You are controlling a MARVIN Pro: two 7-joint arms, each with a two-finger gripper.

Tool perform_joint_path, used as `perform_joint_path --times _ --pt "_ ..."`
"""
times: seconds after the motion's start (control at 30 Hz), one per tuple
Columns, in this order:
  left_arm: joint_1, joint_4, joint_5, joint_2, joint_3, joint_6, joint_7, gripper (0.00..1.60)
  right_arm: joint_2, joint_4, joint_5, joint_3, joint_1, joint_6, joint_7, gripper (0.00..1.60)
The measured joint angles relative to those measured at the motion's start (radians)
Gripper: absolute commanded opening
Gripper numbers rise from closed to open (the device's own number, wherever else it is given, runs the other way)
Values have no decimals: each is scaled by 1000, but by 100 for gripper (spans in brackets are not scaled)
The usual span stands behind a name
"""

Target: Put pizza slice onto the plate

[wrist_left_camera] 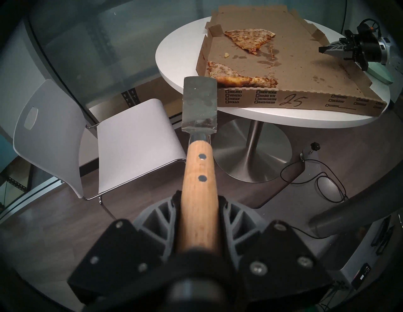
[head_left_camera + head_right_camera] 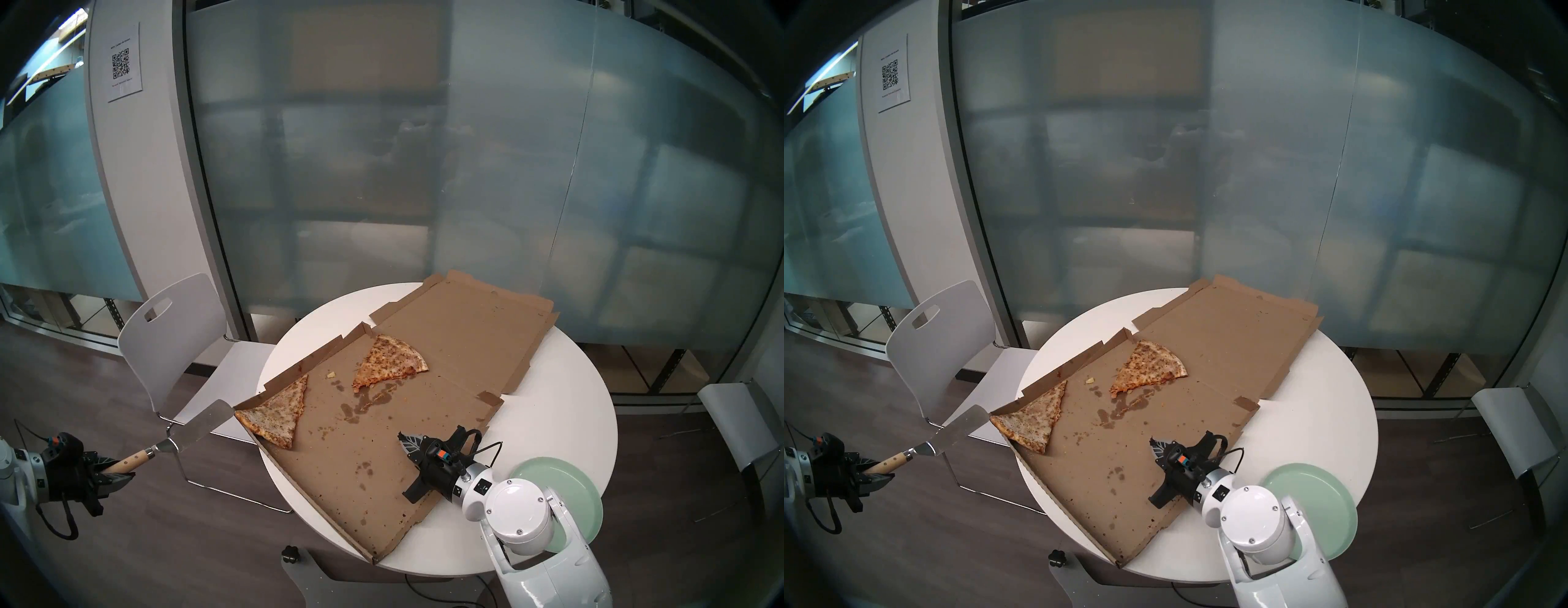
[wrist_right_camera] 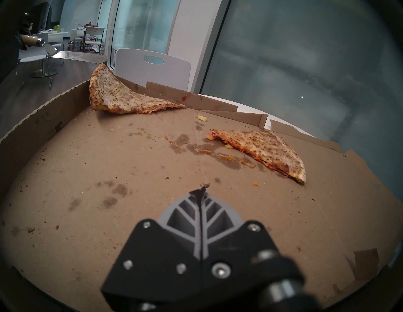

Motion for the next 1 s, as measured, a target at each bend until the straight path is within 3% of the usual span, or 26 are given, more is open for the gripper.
perform_joint_path --times 0.53,1.0 --pt "-37 37 5 12 -8 1 -11 0 -1 2 4 -7 -5 -1 -2 0" --pt "-59 48 13 13 45 -2 1 0 -1 0 4 -10 -20 0 -11 0"
